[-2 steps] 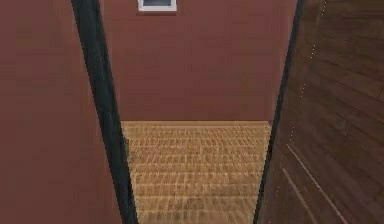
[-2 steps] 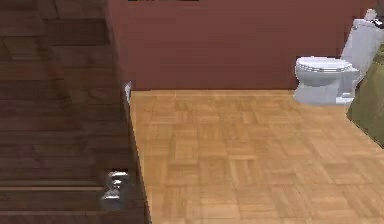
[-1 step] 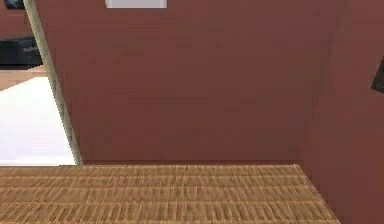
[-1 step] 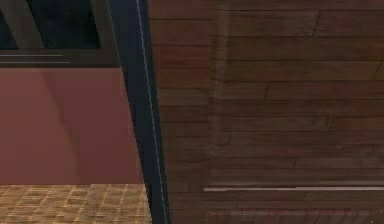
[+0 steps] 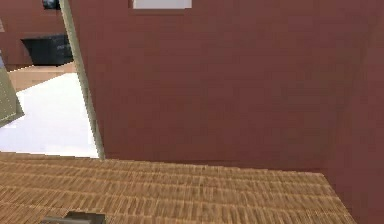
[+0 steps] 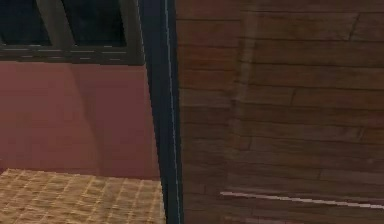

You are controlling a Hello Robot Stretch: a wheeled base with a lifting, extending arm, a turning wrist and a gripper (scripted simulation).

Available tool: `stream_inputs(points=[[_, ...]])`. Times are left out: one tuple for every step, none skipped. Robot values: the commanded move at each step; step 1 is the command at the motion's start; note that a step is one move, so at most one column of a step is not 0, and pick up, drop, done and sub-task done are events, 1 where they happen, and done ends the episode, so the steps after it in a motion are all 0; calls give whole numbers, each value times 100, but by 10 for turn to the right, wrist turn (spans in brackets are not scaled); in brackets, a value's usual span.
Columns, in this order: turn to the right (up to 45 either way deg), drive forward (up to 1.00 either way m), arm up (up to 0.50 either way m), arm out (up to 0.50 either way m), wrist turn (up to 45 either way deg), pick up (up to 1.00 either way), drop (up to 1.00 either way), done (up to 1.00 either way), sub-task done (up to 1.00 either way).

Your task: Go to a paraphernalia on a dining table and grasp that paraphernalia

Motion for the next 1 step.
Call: stream_inputs(points=[[0,20,0,0,0,0,0,0,0]])
